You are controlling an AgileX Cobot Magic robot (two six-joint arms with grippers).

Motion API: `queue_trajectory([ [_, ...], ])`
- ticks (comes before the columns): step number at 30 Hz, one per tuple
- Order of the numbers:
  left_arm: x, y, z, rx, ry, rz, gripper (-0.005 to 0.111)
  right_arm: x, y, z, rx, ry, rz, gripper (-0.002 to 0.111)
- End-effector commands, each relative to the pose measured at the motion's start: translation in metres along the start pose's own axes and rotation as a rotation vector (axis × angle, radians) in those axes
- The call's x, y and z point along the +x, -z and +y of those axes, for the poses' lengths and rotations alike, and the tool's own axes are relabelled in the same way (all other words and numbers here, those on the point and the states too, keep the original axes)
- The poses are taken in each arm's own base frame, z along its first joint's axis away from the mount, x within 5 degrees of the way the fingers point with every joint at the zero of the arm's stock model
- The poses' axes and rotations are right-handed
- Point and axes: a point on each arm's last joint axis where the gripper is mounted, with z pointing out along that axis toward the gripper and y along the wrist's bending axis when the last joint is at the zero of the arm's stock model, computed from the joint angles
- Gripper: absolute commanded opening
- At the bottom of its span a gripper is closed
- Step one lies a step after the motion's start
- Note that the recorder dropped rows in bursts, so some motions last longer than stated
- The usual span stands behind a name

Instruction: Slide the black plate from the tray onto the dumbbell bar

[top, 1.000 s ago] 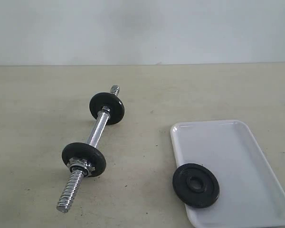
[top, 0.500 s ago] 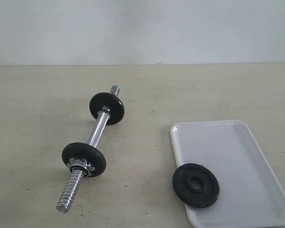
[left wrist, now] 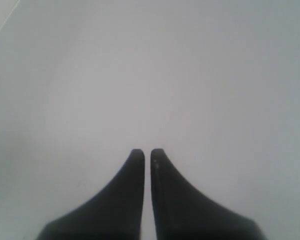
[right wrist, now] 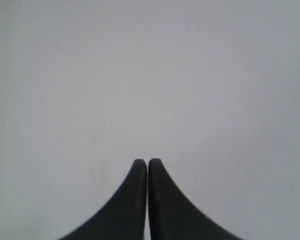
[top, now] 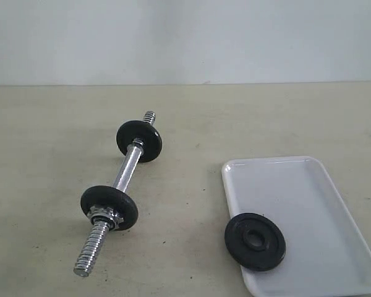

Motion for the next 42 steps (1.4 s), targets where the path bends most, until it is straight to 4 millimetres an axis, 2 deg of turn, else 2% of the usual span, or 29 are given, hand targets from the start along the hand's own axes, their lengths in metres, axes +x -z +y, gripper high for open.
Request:
queue_trajectory([
  [1, 0.002, 0.003, -0.021, 0.23, -0.072, 0.009, 0.004, -0.024, 0.003, 0.0, -0.005, -0.053, -0.262, 0.0],
  [3, 0.006, 0.0, -0.025, 0.262, 0.019, 0.115, 0.004, -0.021, 0.003, -0.003, 0.039, 0.022, -0.234, 0.0],
  [5, 0.009, -0.005, -0.026, 0.252, 0.039, 0.25, 0.004, -0.02, -0.004, -0.002, 0.06, 0.159, -0.147, 0.0],
  [10, 0.008, -0.016, -0.015, 0.118, -0.112, 0.458, 0.004, -0.008, -0.021, 0.0, 0.092, 0.342, 0.25, 0.0],
  [15, -0.003, -0.023, -0.002, -0.053, -0.157, 0.523, 0.004, -0.003, -0.033, 0.001, 0.117, 0.375, 0.581, 0.0],
  [17, 0.001, -0.026, 0.002, -0.098, -0.147, 0.563, 0.004, 0.001, -0.039, 0.0, 0.13, 0.366, 0.701, 0.0],
  [21, 0.017, -0.034, 0.008, -0.149, -0.089, 0.67, 0.004, 0.018, -0.05, -0.004, 0.14, 0.389, 1.034, 0.0],
  [22, 0.027, -0.037, 0.011, -0.162, -0.081, 0.73, 0.004, 0.026, -0.054, -0.007, 0.129, 0.41, 1.187, 0.0],
  [24, 0.044, -0.041, 0.016, -0.175, -0.088, 0.828, 0.004, 0.04, -0.06, -0.012, 0.138, 0.39, 1.383, 0.0],
  [26, 0.058, -0.044, 0.016, -0.124, -0.124, 0.904, 0.004, 0.051, -0.066, -0.015, 0.148, 0.366, 1.486, 0.0],
  [29, 0.071, -0.047, 0.01, 0.028, -0.189, 0.957, 0.004, 0.059, -0.071, -0.017, 0.156, 0.33, 1.522, 0.0],
  [32, 0.088, -0.044, 0.0, 0.193, -0.136, 1.066, 0.004, 0.061, -0.077, -0.013, 0.169, 0.236, 1.46, 0.0],
  [34, 0.093, -0.042, -0.008, 0.291, -0.086, 1.097, 0.004, 0.06, -0.081, -0.013, 0.171, 0.238, 1.413, 0.0],
  [38, 0.087, -0.04, -0.028, 0.494, 0.053, 1.049, 0.004, 0.059, -0.083, -0.013, 0.171, 0.243, 1.387, 0.0],
  [42, 0.083, -0.039, -0.036, 0.58, 0.11, 1.024, 0.004, 0.059, -0.083, -0.013, 0.171, 0.243, 1.391, 0.0],
])
